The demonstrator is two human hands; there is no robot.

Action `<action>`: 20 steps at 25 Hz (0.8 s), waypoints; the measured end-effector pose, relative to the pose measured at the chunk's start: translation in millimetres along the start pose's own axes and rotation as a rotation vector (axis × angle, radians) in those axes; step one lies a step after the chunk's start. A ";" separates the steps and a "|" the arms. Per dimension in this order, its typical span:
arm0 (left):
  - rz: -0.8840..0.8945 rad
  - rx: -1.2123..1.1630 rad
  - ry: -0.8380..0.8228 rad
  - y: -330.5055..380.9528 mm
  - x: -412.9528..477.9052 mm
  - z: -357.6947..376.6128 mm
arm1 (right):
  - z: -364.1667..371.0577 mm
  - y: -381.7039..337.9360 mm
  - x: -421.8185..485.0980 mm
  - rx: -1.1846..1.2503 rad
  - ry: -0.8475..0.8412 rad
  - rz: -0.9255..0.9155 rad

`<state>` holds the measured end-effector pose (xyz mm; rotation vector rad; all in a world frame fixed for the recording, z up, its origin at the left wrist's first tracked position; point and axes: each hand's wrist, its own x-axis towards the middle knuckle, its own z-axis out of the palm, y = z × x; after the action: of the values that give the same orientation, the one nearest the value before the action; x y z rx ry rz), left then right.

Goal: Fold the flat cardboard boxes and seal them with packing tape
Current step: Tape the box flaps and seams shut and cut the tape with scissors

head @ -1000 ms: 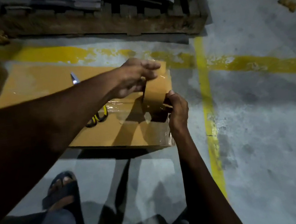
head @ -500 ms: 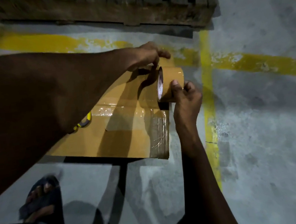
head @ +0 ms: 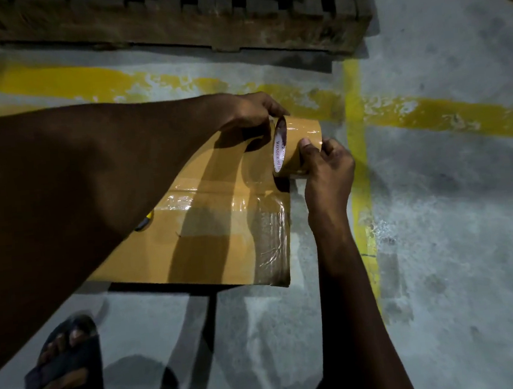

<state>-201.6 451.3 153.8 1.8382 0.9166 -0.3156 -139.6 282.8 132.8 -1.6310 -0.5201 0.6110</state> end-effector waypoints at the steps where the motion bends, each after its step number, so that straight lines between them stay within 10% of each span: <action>1: 0.001 0.010 -0.006 -2.5 0.7 -0.3 | 0.6 -0.6 0.5 -0.008 -0.002 0.001; 20: -0.017 0.352 0.155 -14.7 -0.8 11.6 | -32.2 0.5 -77.6 0.008 -0.097 0.079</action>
<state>-210.5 443.6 139.2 2.2028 1.0336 -0.3665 -177.4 208.5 143.3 -1.6265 -0.5254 0.7521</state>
